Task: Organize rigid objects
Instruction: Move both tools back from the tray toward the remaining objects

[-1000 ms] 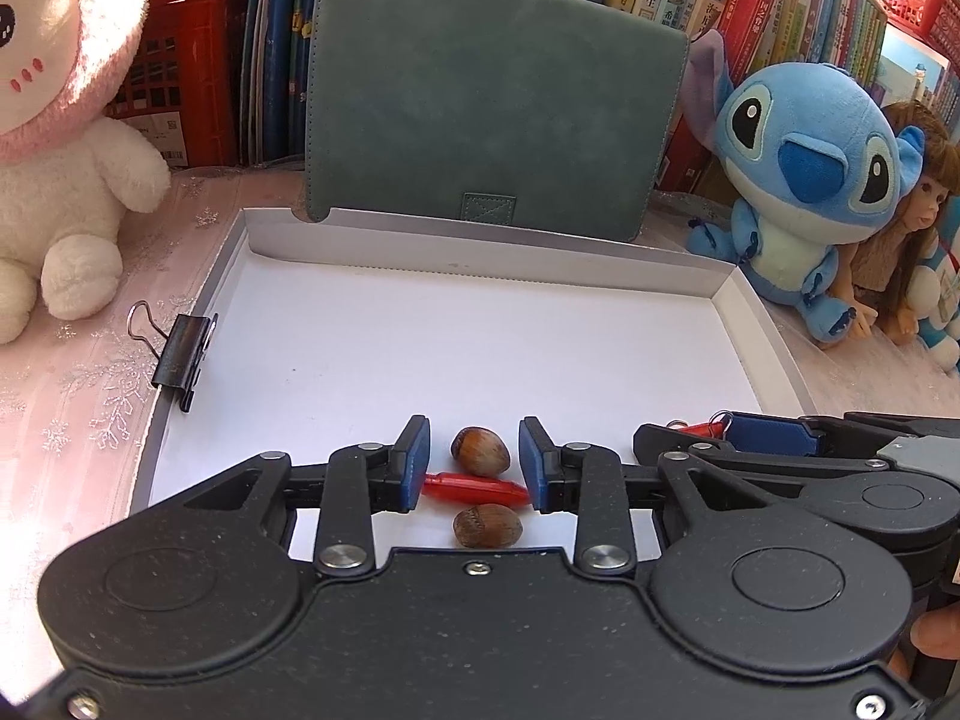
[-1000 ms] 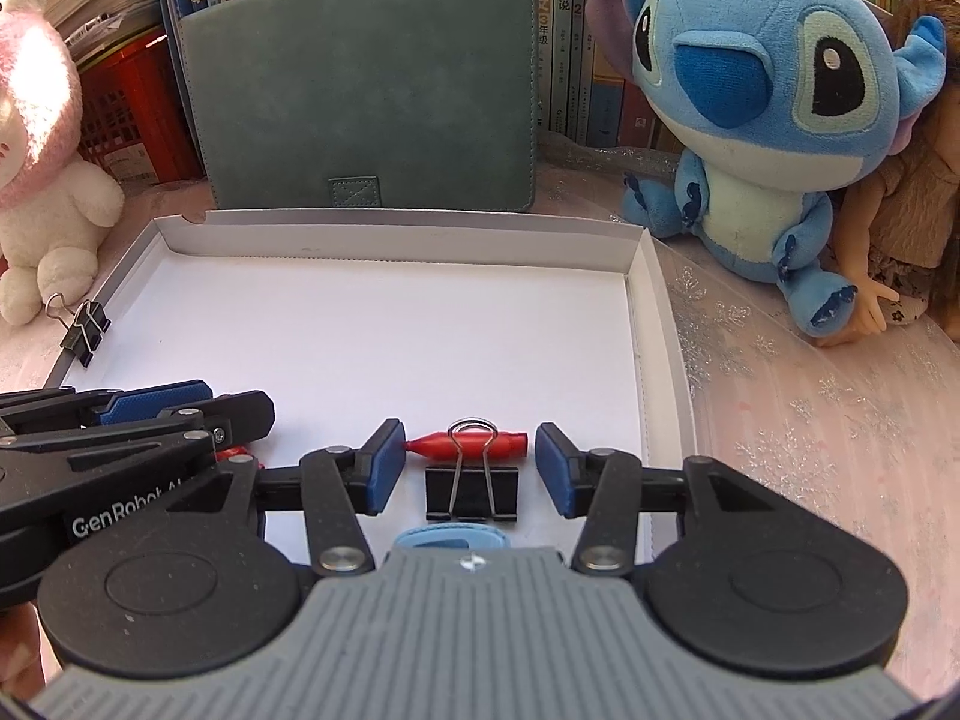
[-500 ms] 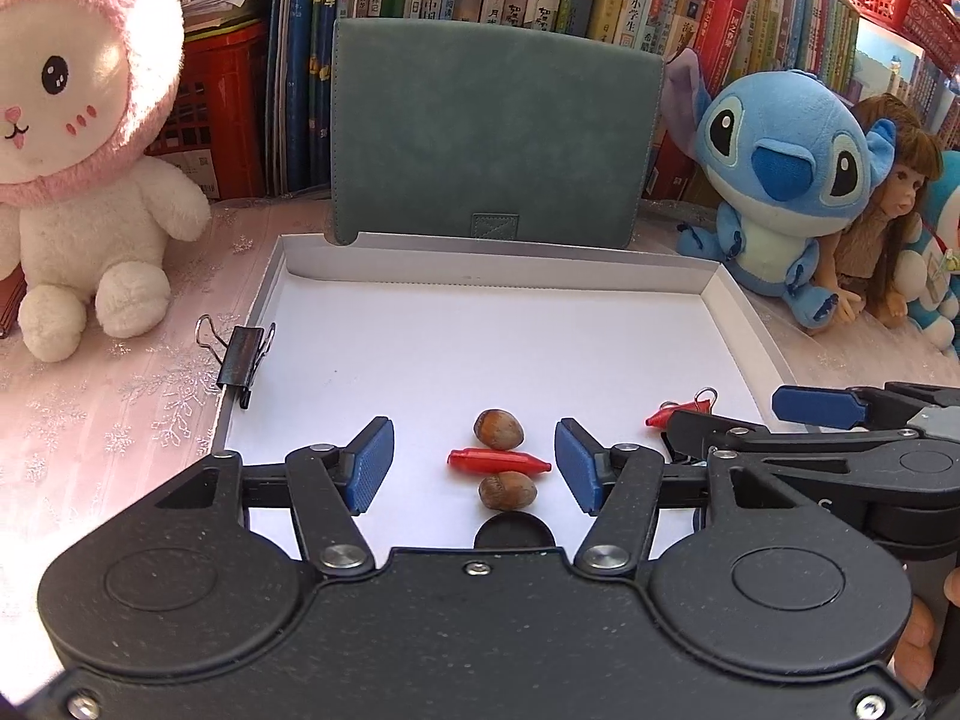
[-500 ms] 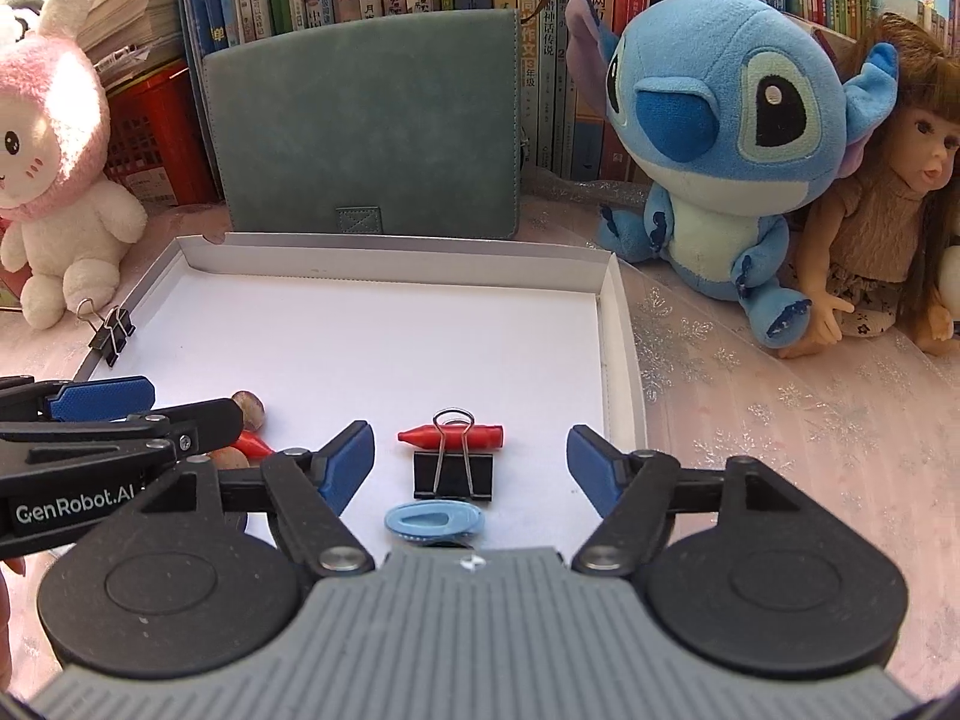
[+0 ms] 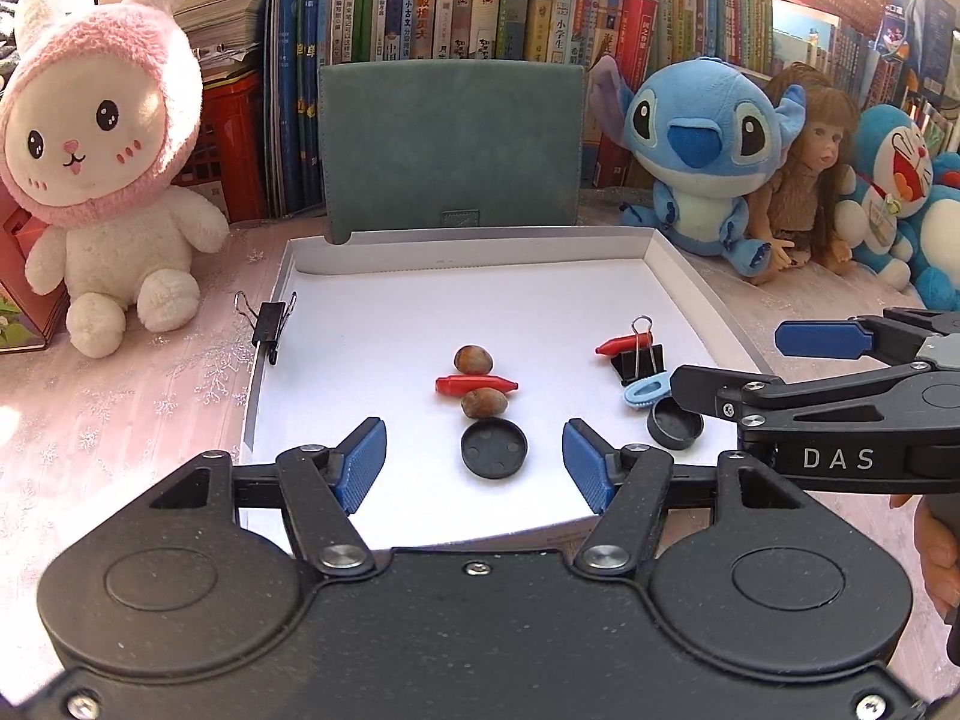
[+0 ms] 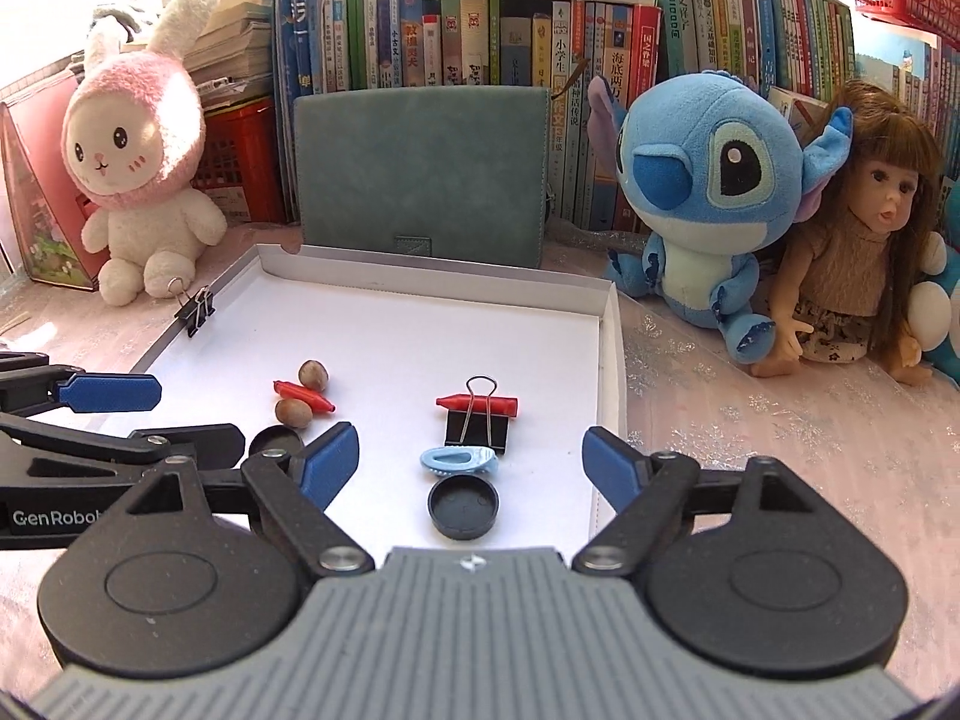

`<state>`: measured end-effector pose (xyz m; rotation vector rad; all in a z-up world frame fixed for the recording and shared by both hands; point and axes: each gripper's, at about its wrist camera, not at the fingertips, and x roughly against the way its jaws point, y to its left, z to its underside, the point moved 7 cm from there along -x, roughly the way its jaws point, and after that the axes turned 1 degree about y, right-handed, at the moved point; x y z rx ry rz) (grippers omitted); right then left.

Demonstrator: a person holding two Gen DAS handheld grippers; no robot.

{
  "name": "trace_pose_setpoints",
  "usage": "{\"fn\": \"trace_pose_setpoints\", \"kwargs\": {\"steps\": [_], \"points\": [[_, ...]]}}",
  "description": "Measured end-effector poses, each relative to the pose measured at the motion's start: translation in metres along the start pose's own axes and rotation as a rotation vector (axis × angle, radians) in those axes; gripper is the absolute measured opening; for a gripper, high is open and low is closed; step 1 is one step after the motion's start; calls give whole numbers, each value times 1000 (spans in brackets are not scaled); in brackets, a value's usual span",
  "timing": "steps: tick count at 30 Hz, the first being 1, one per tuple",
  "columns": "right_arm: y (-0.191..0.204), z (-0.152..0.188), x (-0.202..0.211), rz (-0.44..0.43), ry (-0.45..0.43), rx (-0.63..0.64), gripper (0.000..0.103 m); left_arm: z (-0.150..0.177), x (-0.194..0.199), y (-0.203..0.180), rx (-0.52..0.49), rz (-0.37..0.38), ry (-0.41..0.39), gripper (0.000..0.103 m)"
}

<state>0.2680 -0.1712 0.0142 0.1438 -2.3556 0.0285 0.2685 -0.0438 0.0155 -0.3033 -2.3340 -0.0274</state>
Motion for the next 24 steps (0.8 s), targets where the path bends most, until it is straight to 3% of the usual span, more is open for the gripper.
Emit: {"fn": "trace_pose_setpoints", "kwargs": {"steps": [24], "points": [[27, 70, 79, -46, -200, 126, 100, 92, 64, -19, -36, 16, -82, 69]]}}
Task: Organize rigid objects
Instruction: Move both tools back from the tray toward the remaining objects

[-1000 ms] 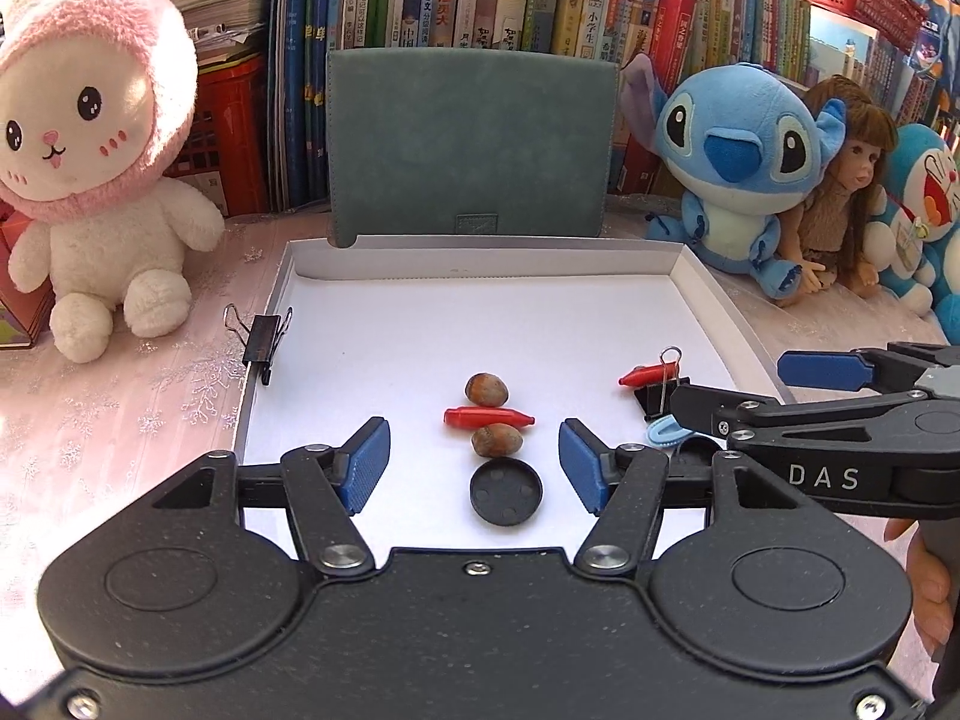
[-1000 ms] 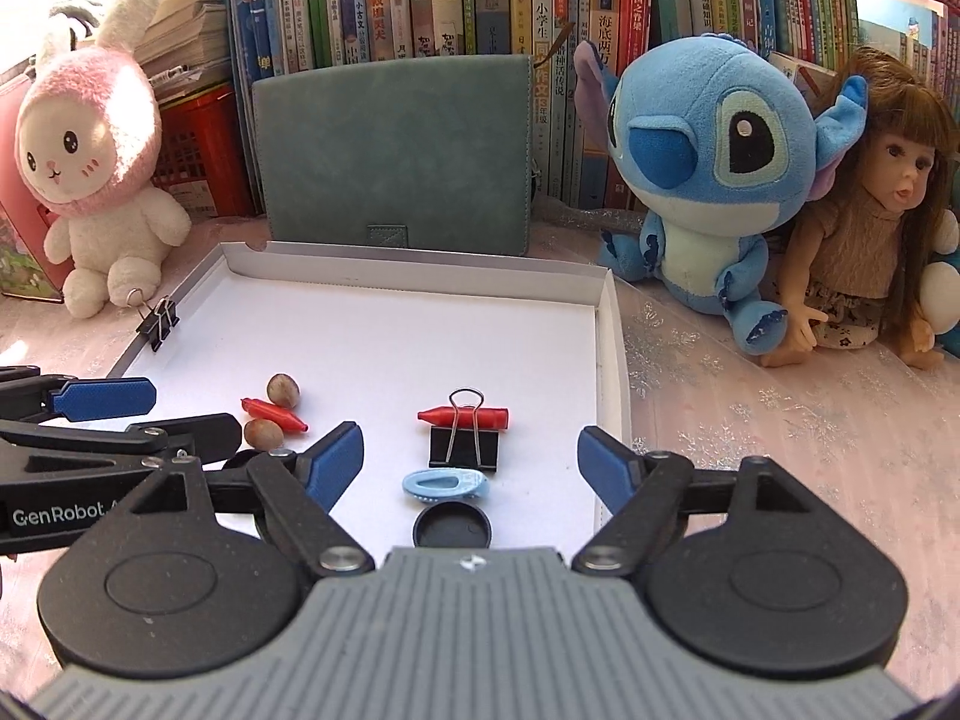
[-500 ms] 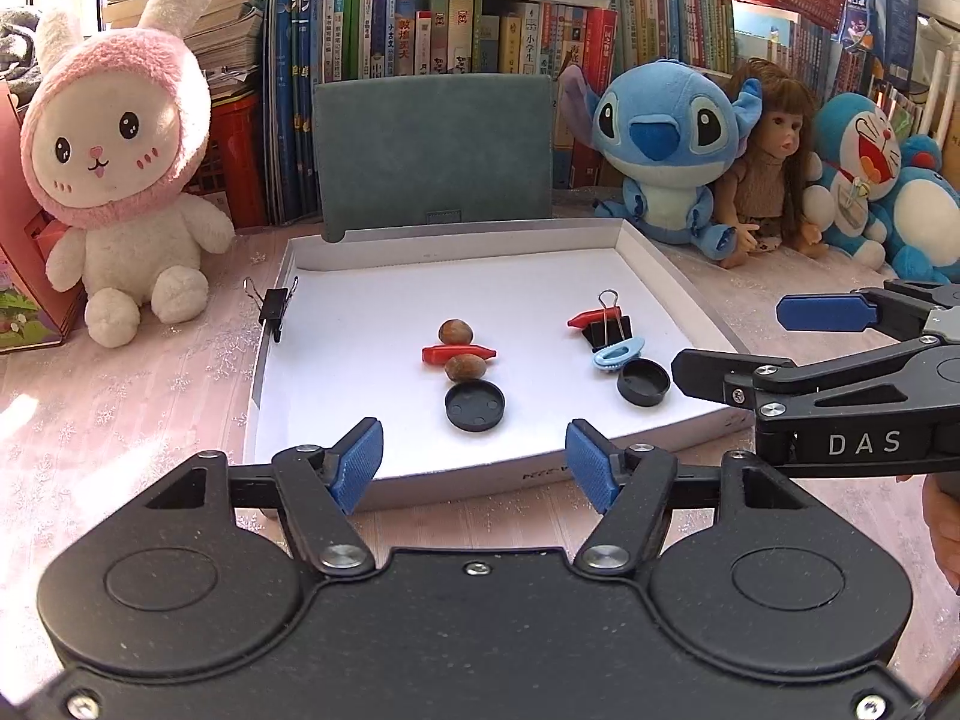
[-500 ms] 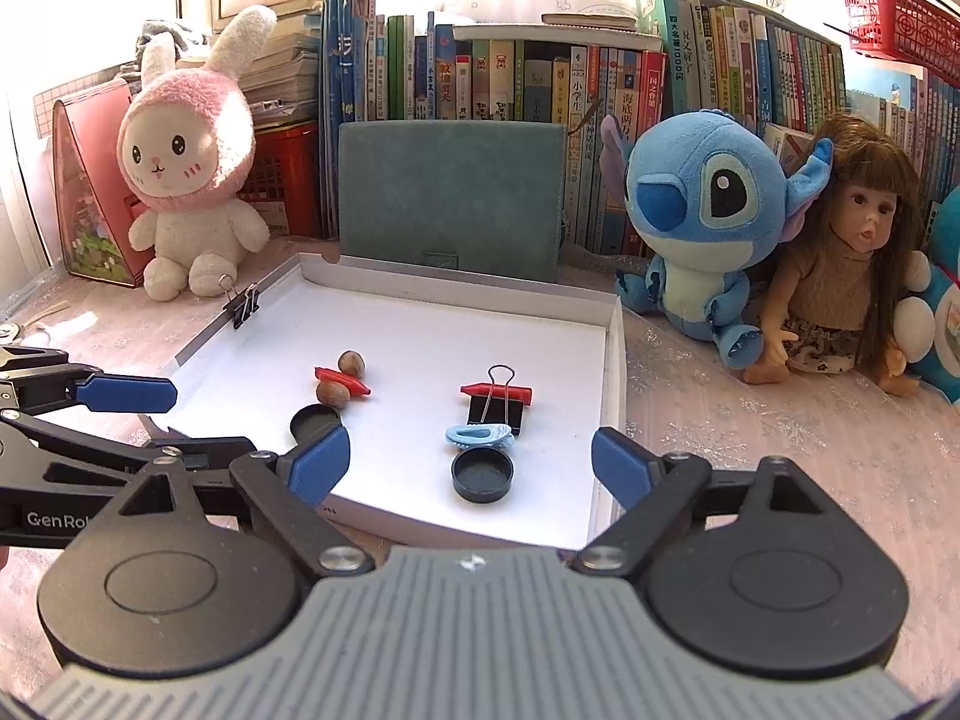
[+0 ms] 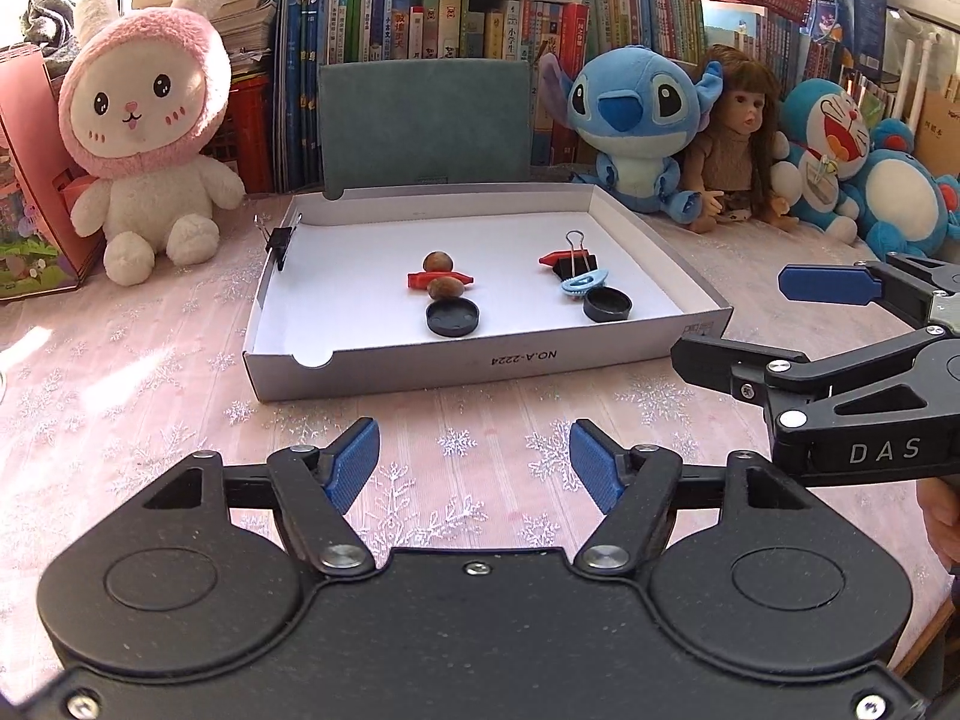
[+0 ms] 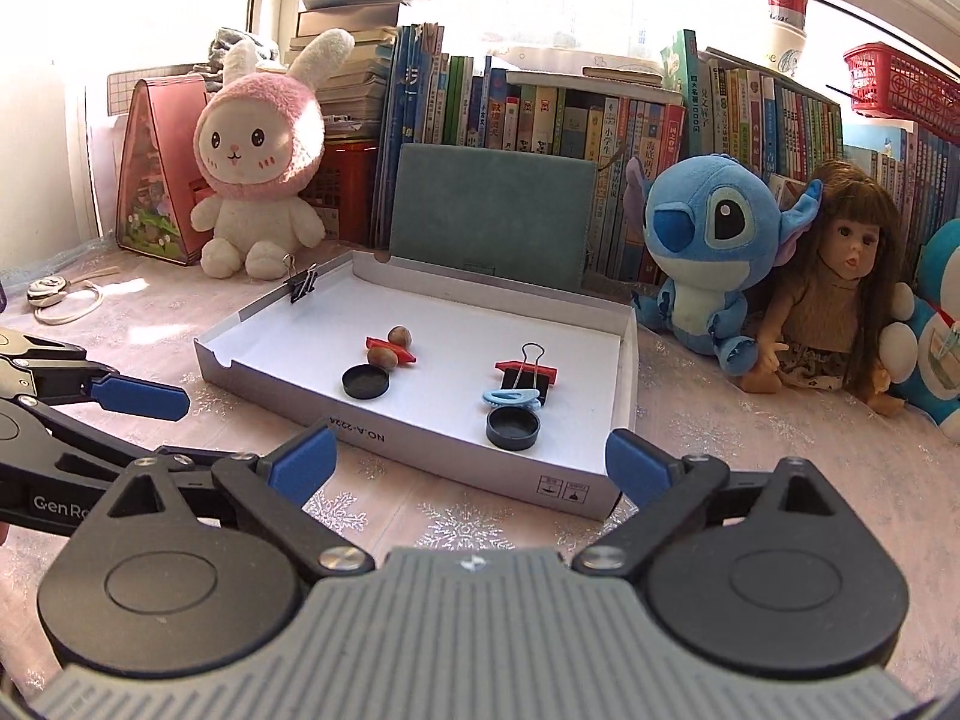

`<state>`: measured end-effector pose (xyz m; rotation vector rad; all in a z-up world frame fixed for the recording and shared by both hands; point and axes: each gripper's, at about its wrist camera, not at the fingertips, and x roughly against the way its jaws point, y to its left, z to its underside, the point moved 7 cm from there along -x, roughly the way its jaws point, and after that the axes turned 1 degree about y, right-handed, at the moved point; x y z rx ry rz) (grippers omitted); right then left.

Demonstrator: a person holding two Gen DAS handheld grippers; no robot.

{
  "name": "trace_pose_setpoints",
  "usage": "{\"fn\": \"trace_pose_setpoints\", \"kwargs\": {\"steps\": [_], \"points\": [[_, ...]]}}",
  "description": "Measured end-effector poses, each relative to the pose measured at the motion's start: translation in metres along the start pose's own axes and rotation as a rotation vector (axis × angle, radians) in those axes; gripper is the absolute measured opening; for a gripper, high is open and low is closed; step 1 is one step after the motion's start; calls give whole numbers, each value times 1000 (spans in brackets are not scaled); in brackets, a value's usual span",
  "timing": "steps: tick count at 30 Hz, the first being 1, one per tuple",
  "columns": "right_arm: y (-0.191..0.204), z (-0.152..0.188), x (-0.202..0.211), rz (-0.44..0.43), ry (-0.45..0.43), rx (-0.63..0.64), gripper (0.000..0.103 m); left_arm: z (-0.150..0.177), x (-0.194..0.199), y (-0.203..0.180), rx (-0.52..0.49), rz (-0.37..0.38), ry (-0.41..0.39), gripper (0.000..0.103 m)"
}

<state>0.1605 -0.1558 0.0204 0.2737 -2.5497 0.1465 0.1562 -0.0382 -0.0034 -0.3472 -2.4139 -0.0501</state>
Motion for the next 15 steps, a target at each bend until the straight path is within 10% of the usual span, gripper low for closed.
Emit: {"fn": "trace_pose_setpoints", "kwargs": {"steps": [15], "points": [[14, 53, 35, -48, 20, 11, 101, 52, 37, -14, -91, 41, -10, 71]]}}
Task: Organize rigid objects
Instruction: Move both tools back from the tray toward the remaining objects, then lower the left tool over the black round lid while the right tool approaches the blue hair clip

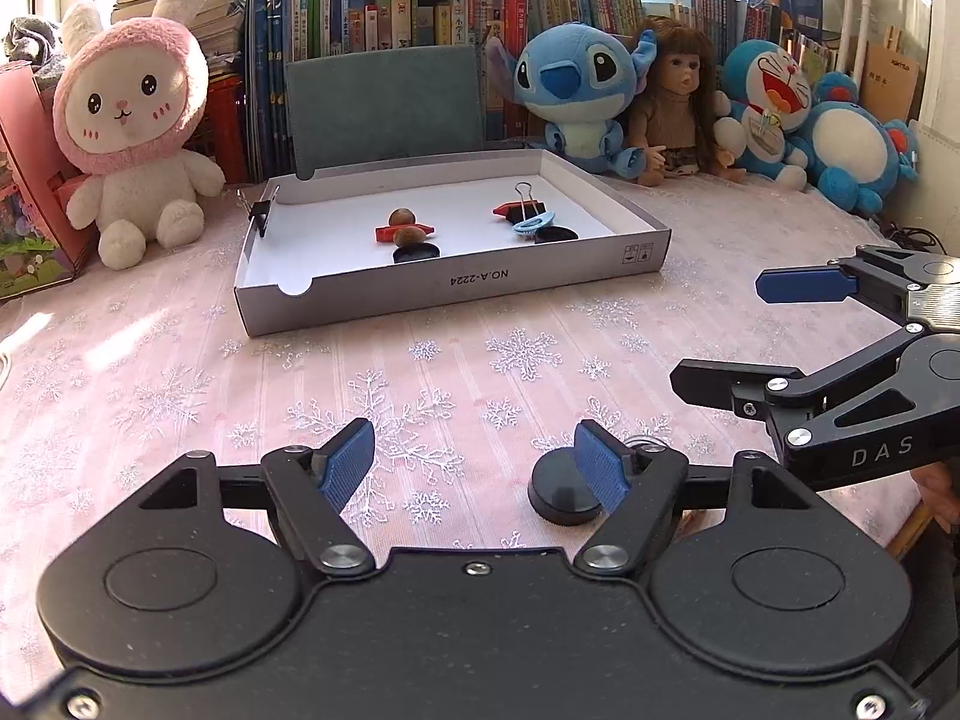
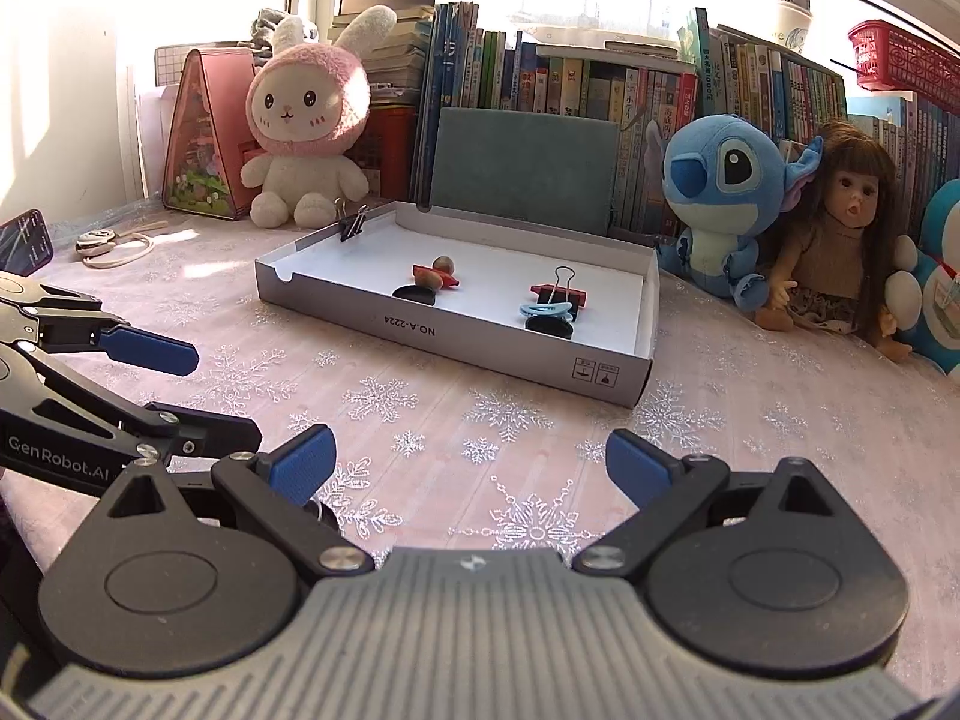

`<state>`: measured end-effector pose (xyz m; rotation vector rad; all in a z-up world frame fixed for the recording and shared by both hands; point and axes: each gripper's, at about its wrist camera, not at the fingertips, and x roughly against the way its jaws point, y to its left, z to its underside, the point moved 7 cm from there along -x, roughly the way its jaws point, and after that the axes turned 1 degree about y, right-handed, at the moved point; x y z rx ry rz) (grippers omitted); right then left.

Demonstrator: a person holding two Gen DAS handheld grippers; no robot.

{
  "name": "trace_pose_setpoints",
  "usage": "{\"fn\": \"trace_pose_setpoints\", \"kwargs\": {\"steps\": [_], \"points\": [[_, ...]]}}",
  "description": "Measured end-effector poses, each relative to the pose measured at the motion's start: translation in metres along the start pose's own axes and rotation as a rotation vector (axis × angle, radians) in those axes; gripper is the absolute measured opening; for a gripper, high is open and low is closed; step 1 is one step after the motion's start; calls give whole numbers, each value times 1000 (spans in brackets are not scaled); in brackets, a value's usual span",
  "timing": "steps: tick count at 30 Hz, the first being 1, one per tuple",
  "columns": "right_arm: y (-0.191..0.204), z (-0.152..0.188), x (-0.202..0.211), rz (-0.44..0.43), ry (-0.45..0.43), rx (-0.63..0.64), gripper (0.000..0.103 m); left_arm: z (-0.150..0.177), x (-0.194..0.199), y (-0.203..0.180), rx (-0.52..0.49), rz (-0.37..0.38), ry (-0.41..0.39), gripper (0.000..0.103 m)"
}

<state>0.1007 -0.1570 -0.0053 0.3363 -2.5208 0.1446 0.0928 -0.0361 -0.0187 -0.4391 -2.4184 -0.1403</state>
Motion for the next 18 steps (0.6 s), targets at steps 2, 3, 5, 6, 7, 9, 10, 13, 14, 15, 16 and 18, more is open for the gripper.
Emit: {"fn": "trace_pose_setpoints", "kwargs": {"steps": [2, 3, 5, 6, 7, 9, 10, 13, 14, 15, 16, 18], "points": [[0, 6, 5, 0, 1, -4, 101, 8, 5, -1, -13, 15, -2, 67], [0, 9, 8, -2, 2, -11, 101, 12, 7, -2, -19, 19, -1, 62], [0, 15, 13, -10, 5, -32, 101, 18, 9, -3, -28, 27, 6, 47], [0, 18, 15, -14, 4, -44, 101, 22, 11, -4, -29, 35, 12, 42], [0, 20, 17, -18, 3, -55, 100, 26, 11, -5, -26, 51, 21, 42], [0, 24, 21, -19, 1, -70, 101, 29, 11, -6, -17, 69, 32, 42], [0, 26, 22, -16, 2, -74, 100, 31, 10, -6, -14, 73, 33, 42], [1, 31, 23, -8, 7, -80, 100, 31, 9, -10, -20, 73, 17, 41], [2, 32, 23, -7, 8, -83, 100, 30, 7, -11, -21, 73, 12, 41], [2, 34, 24, -7, 8, -85, 100, 29, 6, -13, -20, 72, 5, 41], [2, 35, 25, -7, 8, -87, 100, 29, 5, -14, -20, 72, -1, 41], [3, 37, 27, -1, -1, -95, 100, 26, 4, -16, -14, 60, -31, 41]]}}
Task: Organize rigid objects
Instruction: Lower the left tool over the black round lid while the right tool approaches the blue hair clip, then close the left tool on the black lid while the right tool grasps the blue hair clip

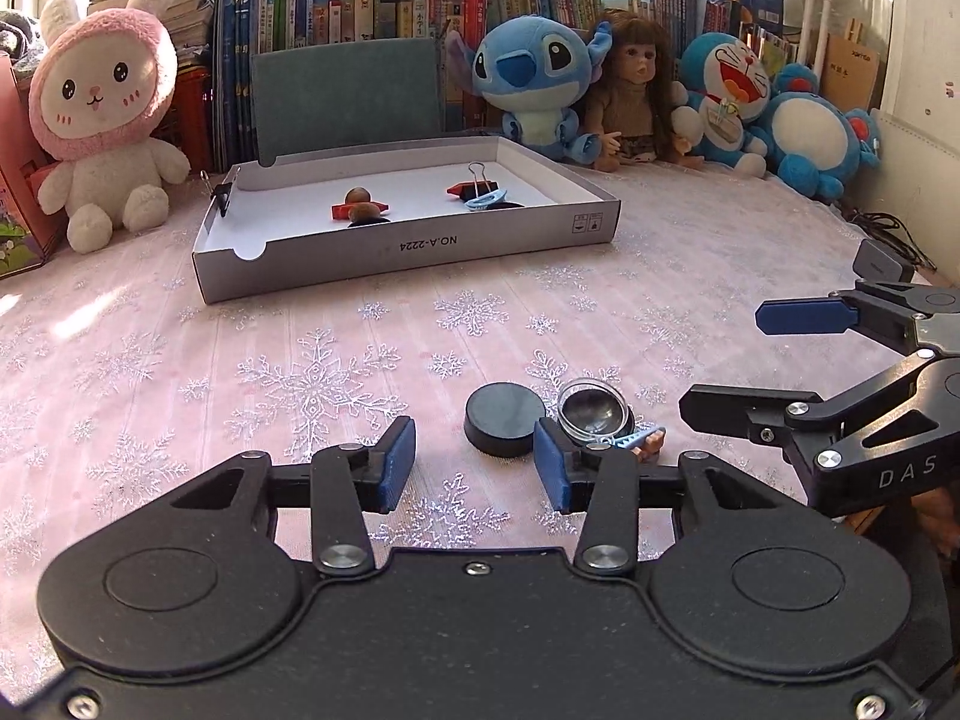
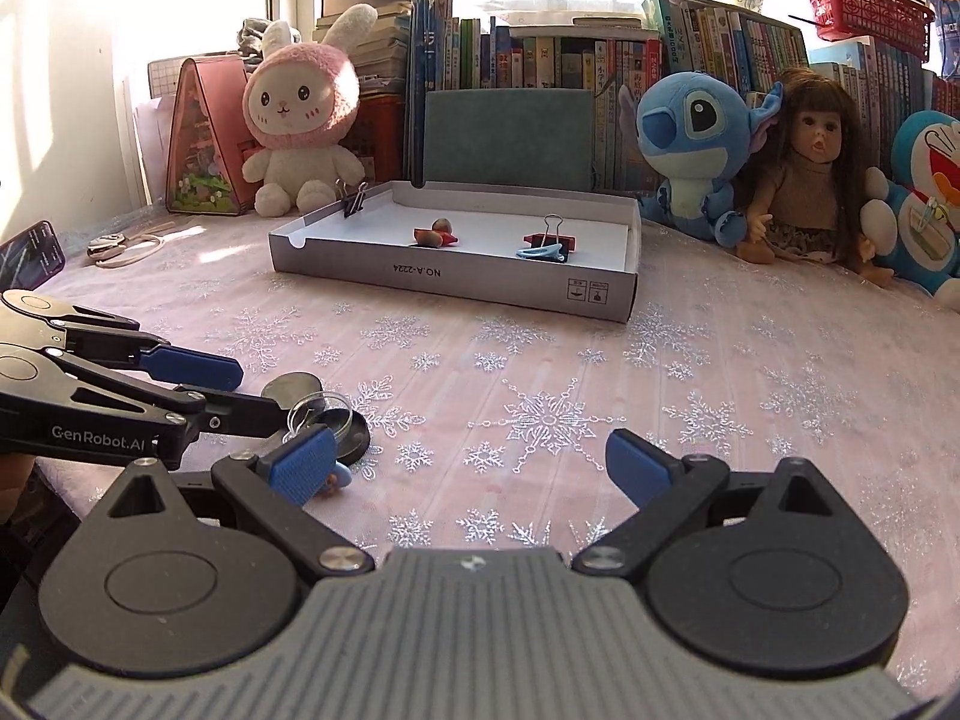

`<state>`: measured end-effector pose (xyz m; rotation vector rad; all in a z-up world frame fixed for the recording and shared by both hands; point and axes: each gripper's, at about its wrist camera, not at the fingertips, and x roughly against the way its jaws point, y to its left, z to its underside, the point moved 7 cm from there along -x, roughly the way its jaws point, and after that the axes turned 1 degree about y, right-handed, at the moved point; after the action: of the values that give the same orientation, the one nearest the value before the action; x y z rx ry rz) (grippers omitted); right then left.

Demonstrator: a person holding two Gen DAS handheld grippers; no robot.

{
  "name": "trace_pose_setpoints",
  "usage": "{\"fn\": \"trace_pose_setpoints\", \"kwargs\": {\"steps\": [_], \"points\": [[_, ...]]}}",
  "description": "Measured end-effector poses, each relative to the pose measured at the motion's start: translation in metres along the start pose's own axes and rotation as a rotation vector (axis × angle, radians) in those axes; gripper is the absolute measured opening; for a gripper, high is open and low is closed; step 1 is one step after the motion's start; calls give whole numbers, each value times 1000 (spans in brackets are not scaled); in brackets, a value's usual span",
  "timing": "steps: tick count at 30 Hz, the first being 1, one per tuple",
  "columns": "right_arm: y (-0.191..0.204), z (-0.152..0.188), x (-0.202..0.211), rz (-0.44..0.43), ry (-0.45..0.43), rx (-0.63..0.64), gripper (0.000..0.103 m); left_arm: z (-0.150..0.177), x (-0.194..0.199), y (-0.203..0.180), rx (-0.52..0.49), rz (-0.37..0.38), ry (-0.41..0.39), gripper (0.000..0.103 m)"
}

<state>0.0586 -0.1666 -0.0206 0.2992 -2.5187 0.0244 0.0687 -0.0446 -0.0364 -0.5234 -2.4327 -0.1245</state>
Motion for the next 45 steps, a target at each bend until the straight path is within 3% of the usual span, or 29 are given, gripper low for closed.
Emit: {"fn": "trace_pose_setpoints", "kwargs": {"steps": [4, 9, 12, 19, 27, 34, 40, 45], "points": [[-2, 2, 8, 26, -54, -41, 101, -4, -5, -4, 44, -26, -72, 42], [1, 5, 17, 49, -112, -63, 100, -3, -13, 0, 99, -26, -81, 37], [9, 12, 16, 38, -106, -53, 100, -4, -12, 1, 82, -45, -90, 28], [34, 30, 7, 8, -63, -6, 100, 0, -4, 11, 86, -88, -95, 28], [56, 24, 1, -48, -71, -17, 83, 7, 6, 33, 149, -142, -100, 28], [67, 22, -6, -42, -68, -26, 71, 15, 12, 36, 174, -151, -106, 29], [65, 21, -7, -13, -81, -43, 43, 20, 14, 30, 162, -149, -110, 29], [59, 20, -4, -20, -76, -56, 44, 22, 13, 24, 141, -155, -110, 30]]}}
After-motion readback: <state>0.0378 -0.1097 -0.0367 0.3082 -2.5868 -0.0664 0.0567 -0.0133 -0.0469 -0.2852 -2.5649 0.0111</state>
